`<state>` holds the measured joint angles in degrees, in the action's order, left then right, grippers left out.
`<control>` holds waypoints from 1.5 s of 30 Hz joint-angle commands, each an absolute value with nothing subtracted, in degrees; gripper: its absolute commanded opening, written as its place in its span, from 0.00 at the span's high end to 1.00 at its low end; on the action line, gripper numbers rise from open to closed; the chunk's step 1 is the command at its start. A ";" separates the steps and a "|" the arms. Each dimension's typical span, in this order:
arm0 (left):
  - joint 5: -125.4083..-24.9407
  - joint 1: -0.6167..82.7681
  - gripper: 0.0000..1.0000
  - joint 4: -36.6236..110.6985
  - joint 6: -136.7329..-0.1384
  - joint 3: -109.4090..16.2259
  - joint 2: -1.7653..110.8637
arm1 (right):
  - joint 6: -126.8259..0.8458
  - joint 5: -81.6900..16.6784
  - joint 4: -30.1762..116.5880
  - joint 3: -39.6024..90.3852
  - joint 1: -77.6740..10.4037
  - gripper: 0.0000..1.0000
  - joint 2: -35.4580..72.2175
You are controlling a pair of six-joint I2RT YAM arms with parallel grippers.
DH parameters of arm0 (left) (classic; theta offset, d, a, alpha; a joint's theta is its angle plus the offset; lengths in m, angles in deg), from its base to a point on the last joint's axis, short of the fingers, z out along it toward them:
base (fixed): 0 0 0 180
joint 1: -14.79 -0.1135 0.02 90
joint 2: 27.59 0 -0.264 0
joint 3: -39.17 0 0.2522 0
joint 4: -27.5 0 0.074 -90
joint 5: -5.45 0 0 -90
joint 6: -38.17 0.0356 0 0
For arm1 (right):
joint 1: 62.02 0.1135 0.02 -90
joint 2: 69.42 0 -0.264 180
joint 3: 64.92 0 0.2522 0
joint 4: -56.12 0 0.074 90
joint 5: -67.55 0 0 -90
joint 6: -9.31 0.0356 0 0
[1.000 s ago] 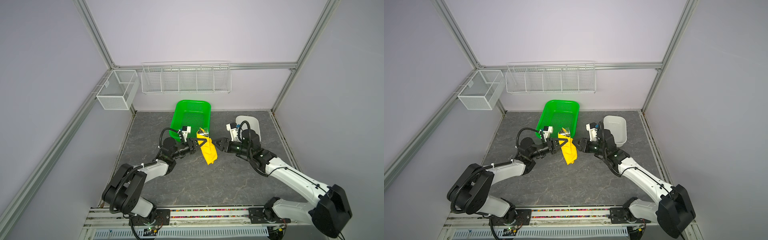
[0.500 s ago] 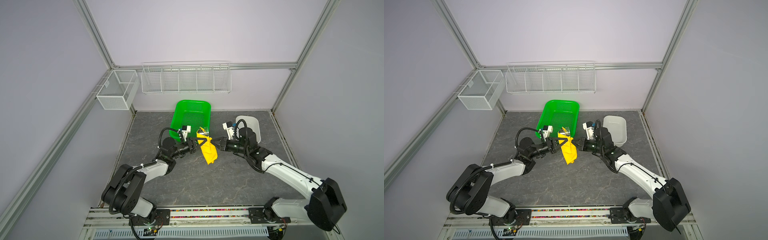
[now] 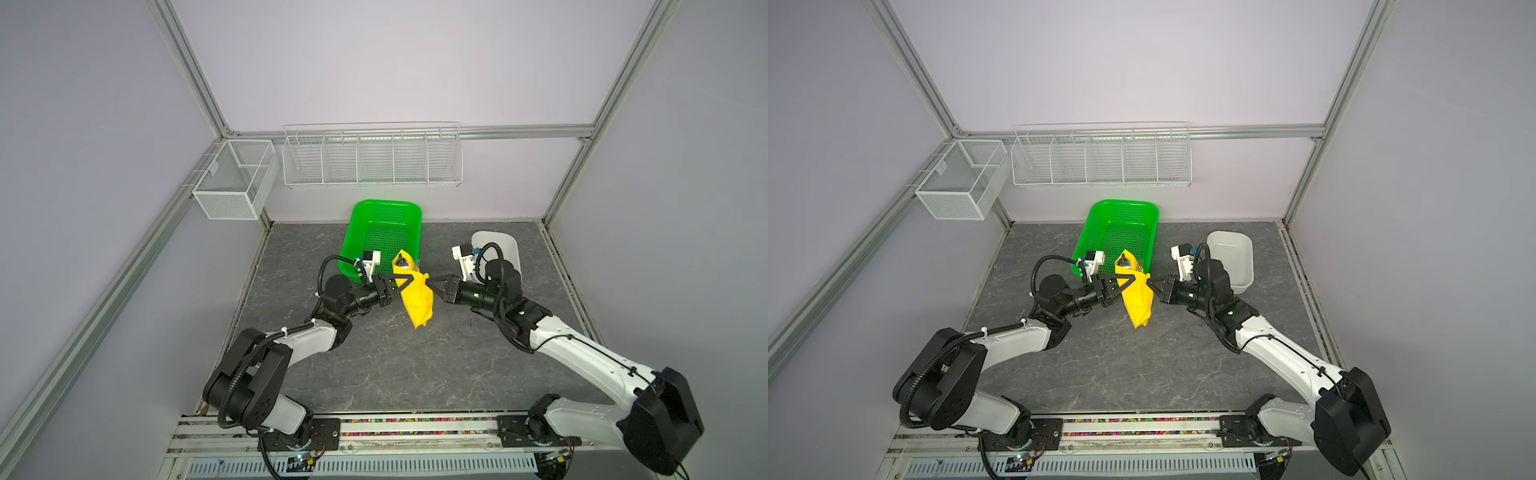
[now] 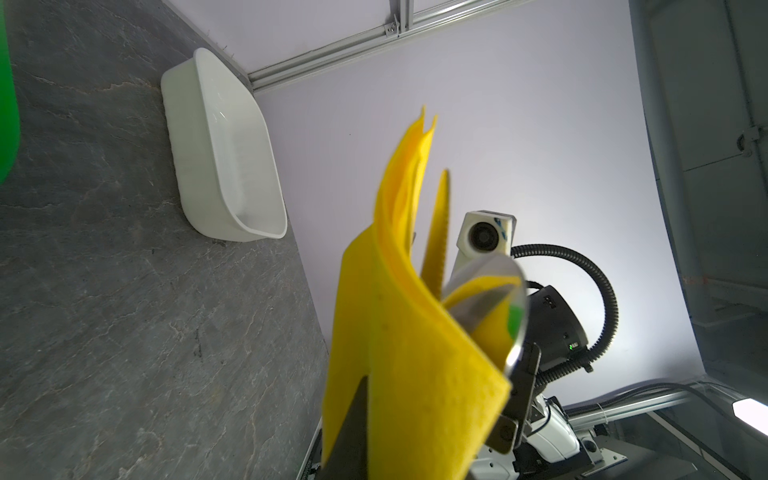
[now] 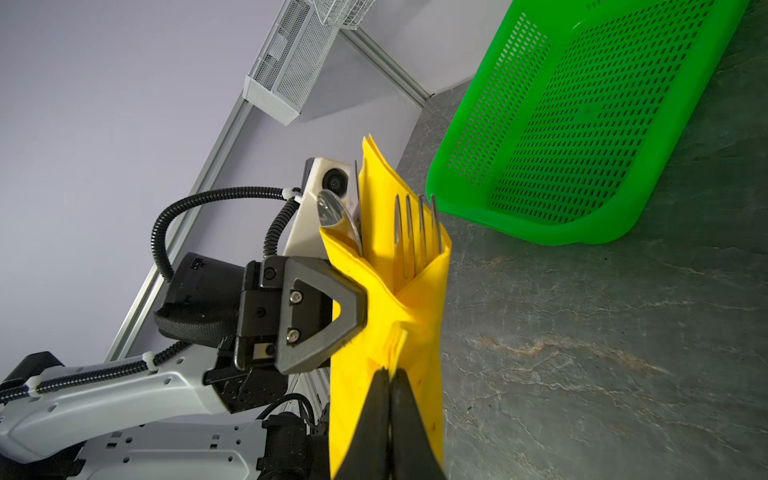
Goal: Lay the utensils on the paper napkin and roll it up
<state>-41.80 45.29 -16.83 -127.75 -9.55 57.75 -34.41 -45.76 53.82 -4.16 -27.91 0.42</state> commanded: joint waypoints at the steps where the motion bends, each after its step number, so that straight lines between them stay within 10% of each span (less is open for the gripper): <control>1: -42.45 45.33 0.85 -21.34 -129.82 -10.11 58.42 | -33.45 -43.76 54.94 -5.52 -28.25 0.94 -0.99; 27: -42.01 45.32 1.00 -31.42 -134.12 -10.96 60.05 | -30.66 -43.28 56.27 -7.47 -27.77 0.87 3.81; 45: -42.61 45.31 1.00 -18.55 -125.68 -11.60 53.57 | -36.41 -37.08 47.57 -7.86 -29.07 0.21 -14.52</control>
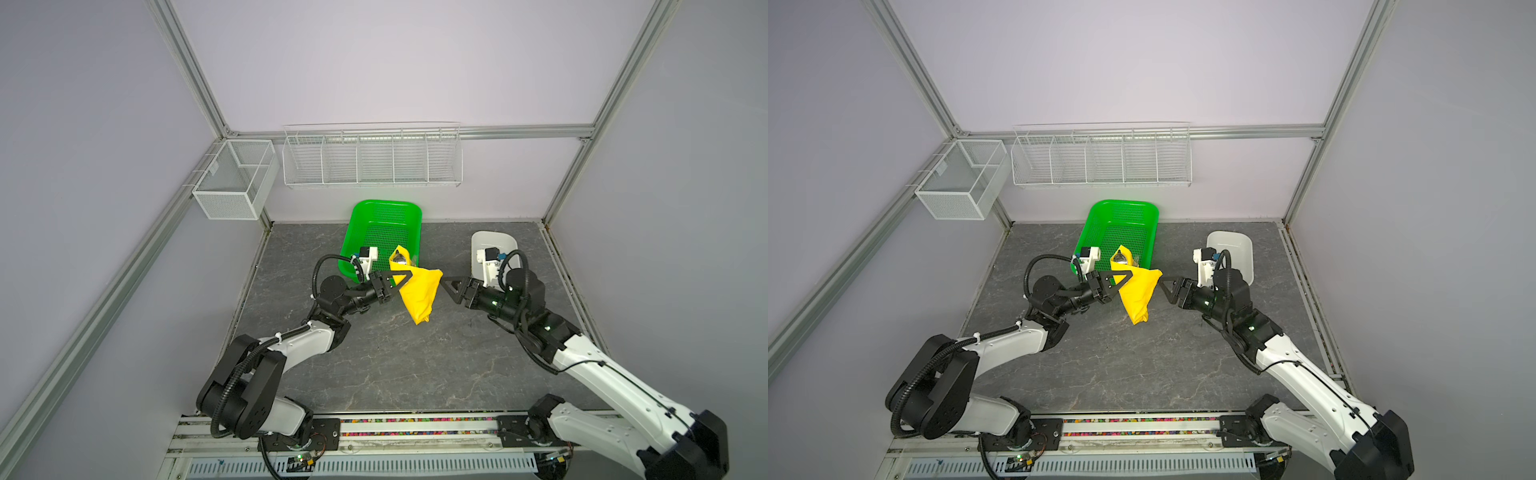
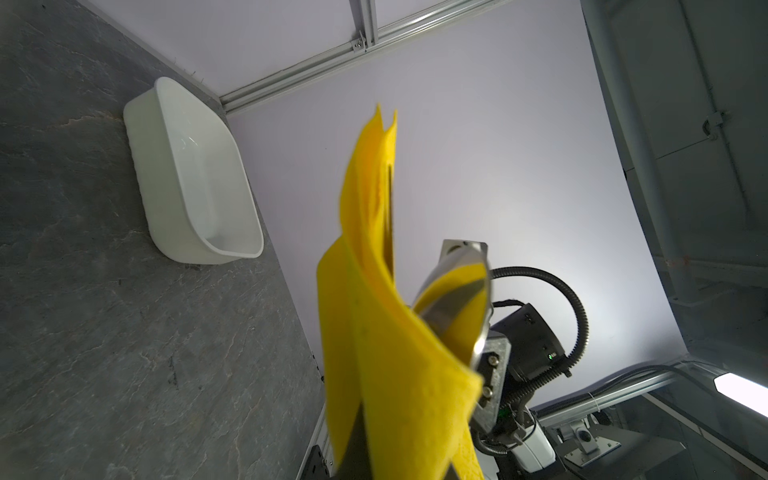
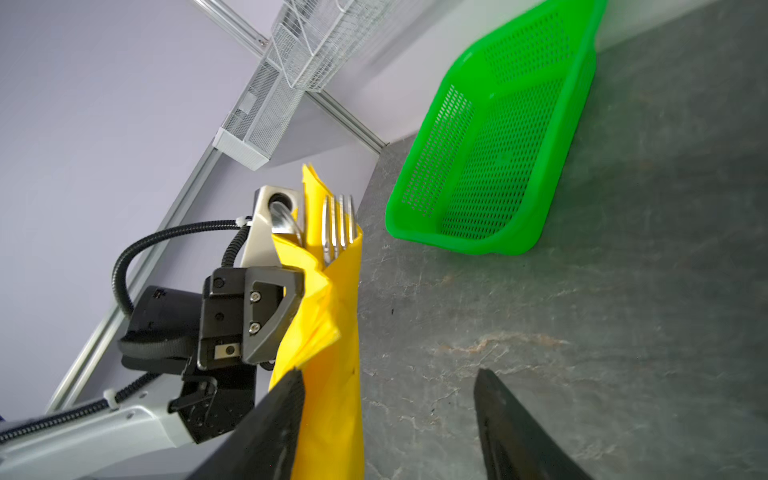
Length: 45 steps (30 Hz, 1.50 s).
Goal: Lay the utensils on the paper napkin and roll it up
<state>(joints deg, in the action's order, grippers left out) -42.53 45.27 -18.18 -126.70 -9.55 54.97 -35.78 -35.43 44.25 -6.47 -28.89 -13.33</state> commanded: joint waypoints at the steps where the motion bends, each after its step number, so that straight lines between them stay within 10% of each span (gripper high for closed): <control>1: -42.78 45.35 1.00 -18.50 -125.66 -11.57 53.53 | -35.81 -38.48 49.11 -7.96 -29.10 0.14 -14.66; 38: -43.75 44.93 1.00 -15.69 -125.99 -15.26 51.67 | -22.21 -61.28 74.34 -8.38 -26.86 0.00 3.71; 45: -43.64 44.59 1.00 -15.08 -125.83 -15.55 51.68 | -21.32 -62.09 75.21 -8.51 -26.86 0.15 2.61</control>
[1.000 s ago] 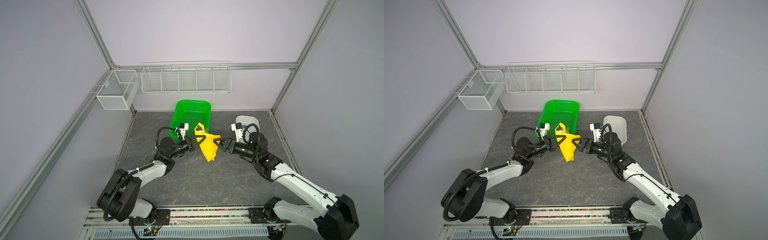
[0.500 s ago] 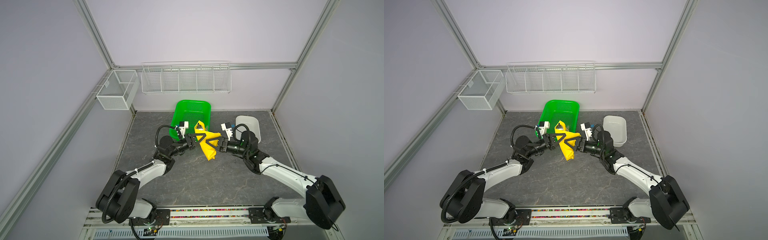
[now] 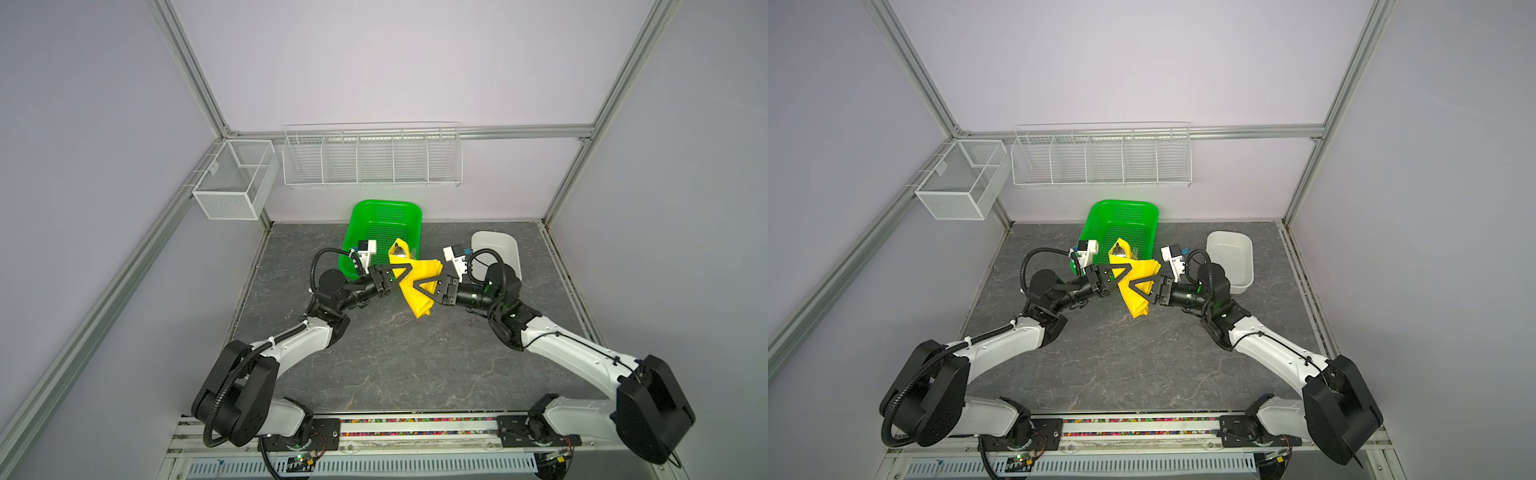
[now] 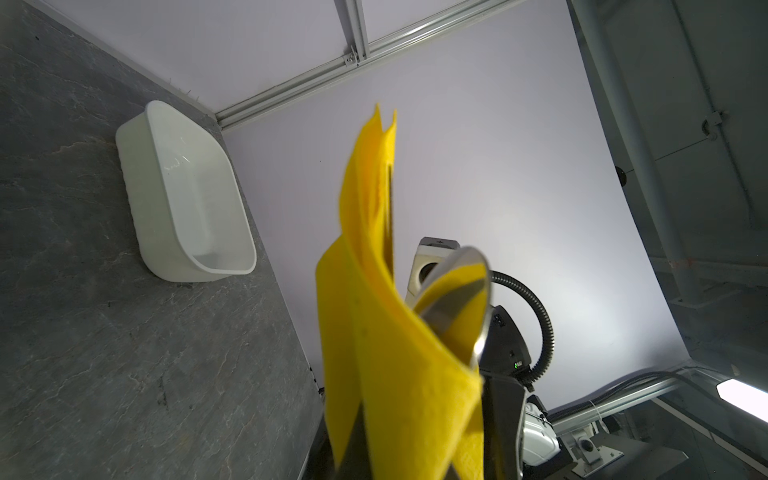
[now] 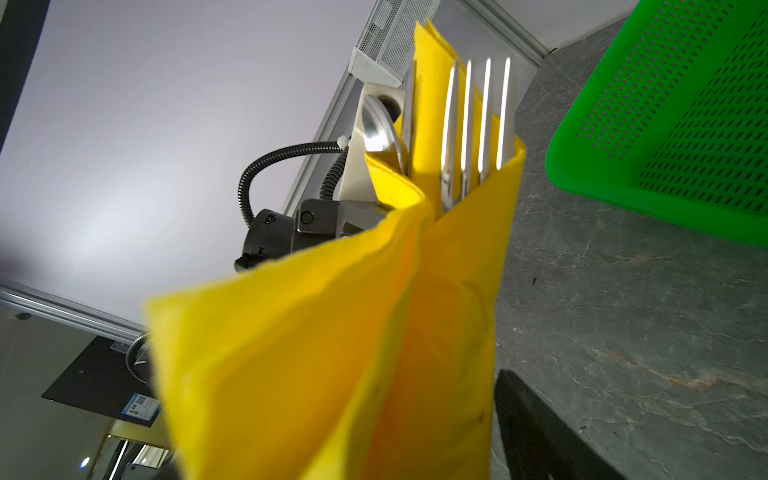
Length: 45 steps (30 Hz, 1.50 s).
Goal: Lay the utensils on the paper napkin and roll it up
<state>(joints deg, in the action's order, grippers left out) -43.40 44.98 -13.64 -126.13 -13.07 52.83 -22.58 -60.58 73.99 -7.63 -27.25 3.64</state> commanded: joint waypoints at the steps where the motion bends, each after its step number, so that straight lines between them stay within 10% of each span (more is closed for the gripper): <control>1: -43.74 44.58 1.00 -15.07 -125.83 -15.47 51.68 | -21.27 -62.09 74.87 -8.24 -26.86 0.12 2.65; 15: -44.07 44.60 1.00 -14.41 -125.48 -14.98 51.23 | -23.98 -60.16 68.84 -5.54 -25.11 0.02 2.97; 32: -44.16 44.59 1.00 -14.55 -125.46 -14.59 50.85 | -23.31 -60.40 70.83 -6.07 -25.33 0.65 2.56; 45: -43.92 44.59 0.96 -15.16 -125.48 -14.10 51.23 | -23.06 -60.44 72.94 -6.02 -25.25 0.87 2.18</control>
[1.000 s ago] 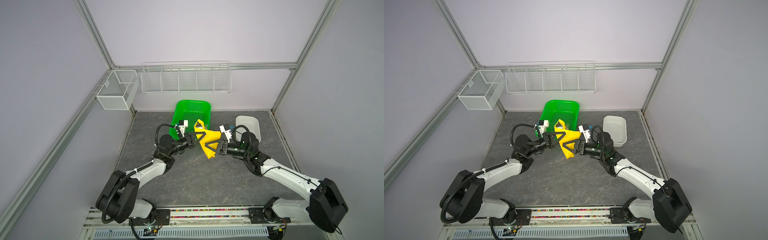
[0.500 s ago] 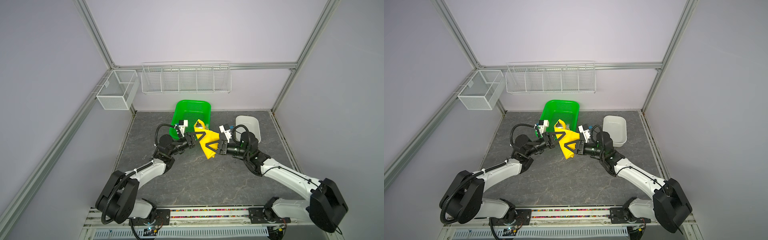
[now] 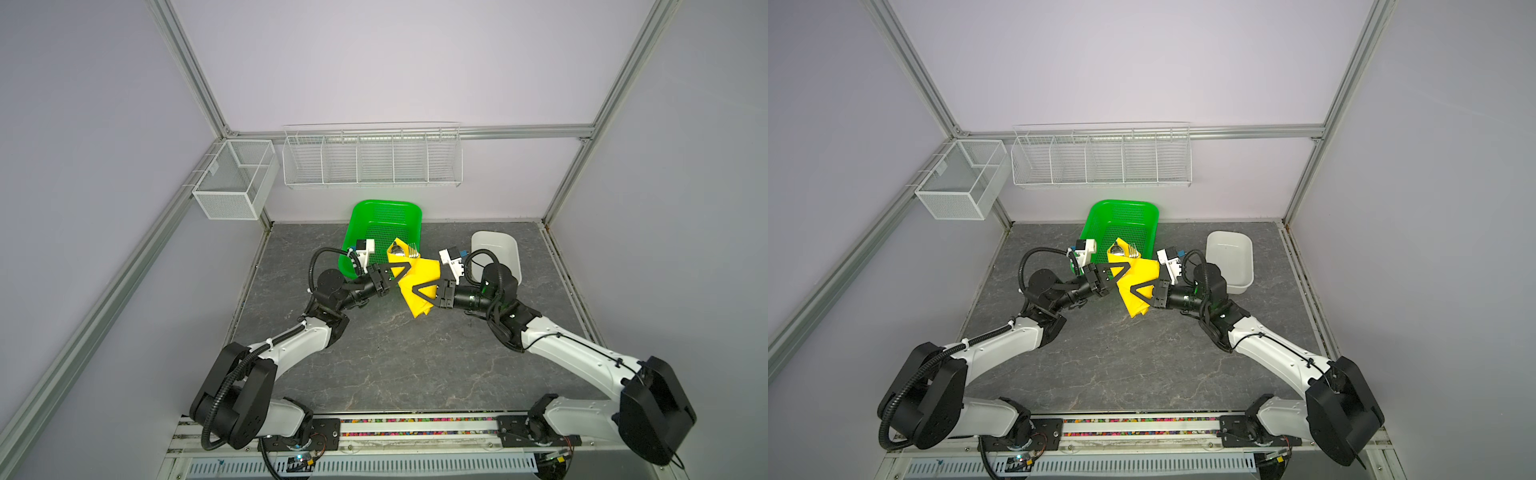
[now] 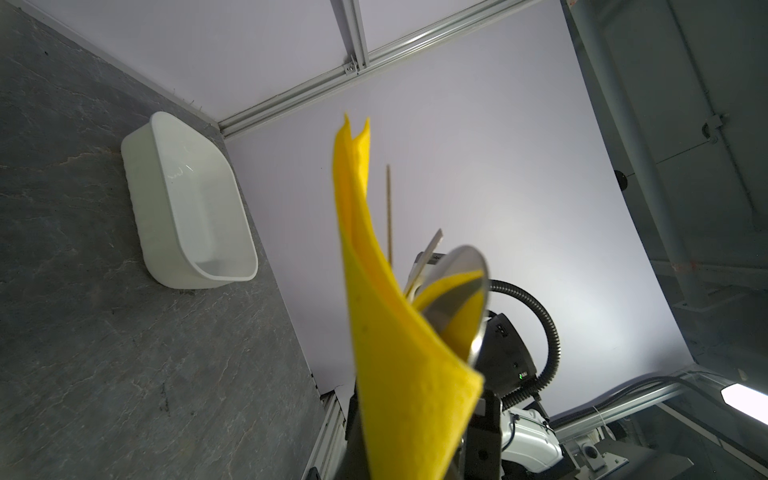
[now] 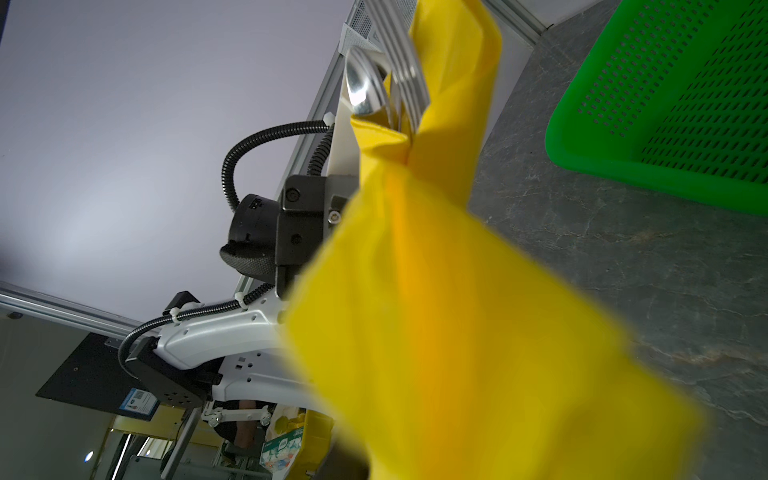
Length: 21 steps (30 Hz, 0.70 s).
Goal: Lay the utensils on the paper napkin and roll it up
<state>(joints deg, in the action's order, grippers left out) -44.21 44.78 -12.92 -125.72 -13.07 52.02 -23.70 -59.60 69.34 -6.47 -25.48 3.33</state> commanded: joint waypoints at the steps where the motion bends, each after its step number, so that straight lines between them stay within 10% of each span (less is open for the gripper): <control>1: -43.85 44.58 0.94 -15.32 -125.58 -14.02 51.36 | -23.09 -60.57 73.11 -6.03 -25.31 0.86 2.29; 21: -40.51 46.16 0.59 -17.93 -125.72 -14.93 54.17 | -22.73 -61.02 75.82 -4.06 -25.20 0.94 4.40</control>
